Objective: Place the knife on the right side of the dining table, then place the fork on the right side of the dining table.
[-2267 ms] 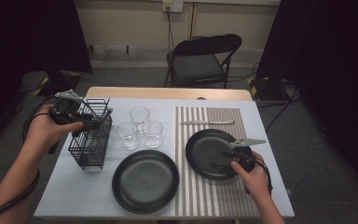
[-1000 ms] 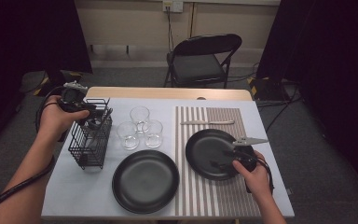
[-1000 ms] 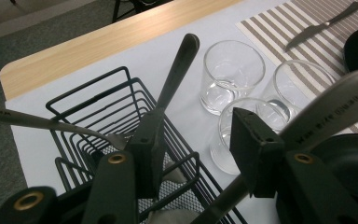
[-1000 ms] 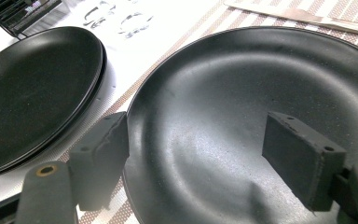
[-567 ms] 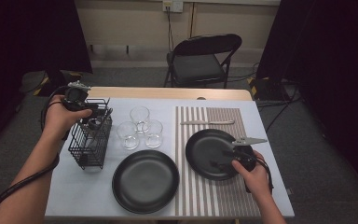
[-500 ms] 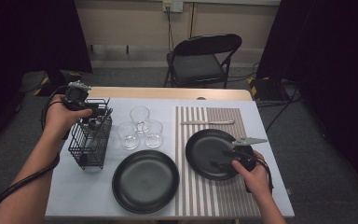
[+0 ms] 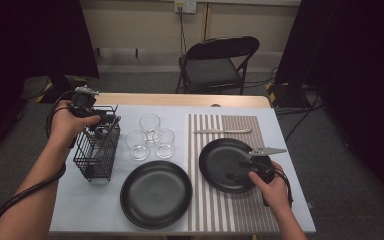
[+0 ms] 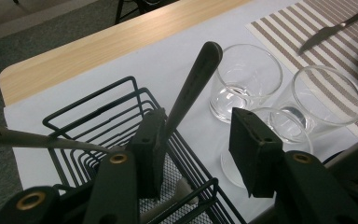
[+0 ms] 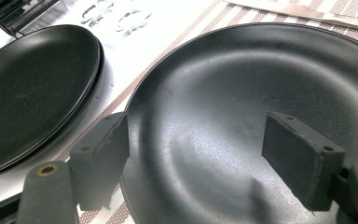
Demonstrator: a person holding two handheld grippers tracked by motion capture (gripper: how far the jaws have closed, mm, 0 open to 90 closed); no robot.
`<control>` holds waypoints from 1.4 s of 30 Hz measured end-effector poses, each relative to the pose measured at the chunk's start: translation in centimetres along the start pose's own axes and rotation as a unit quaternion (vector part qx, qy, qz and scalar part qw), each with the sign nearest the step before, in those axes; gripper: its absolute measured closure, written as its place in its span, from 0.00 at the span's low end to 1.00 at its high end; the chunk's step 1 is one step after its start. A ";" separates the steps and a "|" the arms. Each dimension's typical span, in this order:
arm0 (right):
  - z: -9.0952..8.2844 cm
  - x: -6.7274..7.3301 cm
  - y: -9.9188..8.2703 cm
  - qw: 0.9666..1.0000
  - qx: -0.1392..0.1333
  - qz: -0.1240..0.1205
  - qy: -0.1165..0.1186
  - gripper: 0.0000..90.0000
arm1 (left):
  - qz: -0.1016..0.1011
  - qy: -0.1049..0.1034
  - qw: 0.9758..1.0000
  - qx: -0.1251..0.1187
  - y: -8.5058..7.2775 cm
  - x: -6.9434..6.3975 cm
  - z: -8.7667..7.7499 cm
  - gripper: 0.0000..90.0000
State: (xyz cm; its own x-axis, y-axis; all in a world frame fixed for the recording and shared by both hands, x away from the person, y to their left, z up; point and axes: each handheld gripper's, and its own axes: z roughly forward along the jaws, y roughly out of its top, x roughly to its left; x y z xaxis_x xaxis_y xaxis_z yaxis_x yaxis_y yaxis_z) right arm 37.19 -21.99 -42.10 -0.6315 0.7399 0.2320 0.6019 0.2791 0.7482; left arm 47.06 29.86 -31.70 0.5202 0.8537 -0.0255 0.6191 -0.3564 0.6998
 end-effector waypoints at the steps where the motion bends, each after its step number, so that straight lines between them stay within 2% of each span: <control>1: 0.0 0.0 0.0 1.000 0.000 0.001 -0.001 0.25 | 0.001 0.001 1.000 0.003 -0.1 0.0 -0.1 0.62; 7: -0.2 0.2 -0.2 1.000 0.001 0.002 0.000 0.25 | -0.007 0.001 1.000 -0.001 -0.2 0.3 -0.1 0.62; 10: -0.3 0.1 -0.2 1.000 0.001 0.002 -0.003 0.25 | -0.002 0.000 1.000 0.003 -0.2 0.3 0.0 0.62; 14: -0.3 0.2 -0.2 1.000 0.001 0.002 -0.003 0.25 | -0.006 -0.002 1.000 -0.001 -0.2 0.1 0.3 0.62; 17: -0.2 0.3 -0.1 1.000 0.000 0.000 -0.002 0.25 | -0.005 0.001 1.000 0.007 -0.3 0.2 0.4 0.62; 22: -0.1 0.2 -0.2 1.000 0.001 0.001 0.000 0.25 | -0.013 -0.002 1.000 0.003 -0.3 0.2 0.9 0.62; 29: -0.2 0.2 -0.2 1.000 0.000 0.002 -0.001 0.25 | -0.014 -0.005 1.000 0.006 -0.3 0.0 1.7 0.61; 33: -0.2 0.2 -0.2 1.000 -0.001 0.002 -0.001 0.25 | -0.008 0.002 1.000 0.008 -0.1 0.0 2.0 0.61; 35: -0.2 0.2 -0.3 1.000 0.000 0.002 0.001 0.25 | -0.012 -0.003 1.000 0.008 0.0 -0.1 2.2 0.61; 42: -0.1 0.1 -0.3 1.000 0.000 0.004 0.003 0.25 | -0.015 0.010 1.000 0.006 0.1 0.2 2.7 0.62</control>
State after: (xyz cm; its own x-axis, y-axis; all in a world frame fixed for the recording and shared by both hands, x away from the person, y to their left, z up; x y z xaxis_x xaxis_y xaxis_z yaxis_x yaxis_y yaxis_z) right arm 36.91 -22.07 -42.22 -0.6300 0.7379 0.2421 0.6069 0.2733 0.7464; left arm 48.87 28.98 -33.59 0.4891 0.8717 -0.0312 0.6417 -0.3353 0.6898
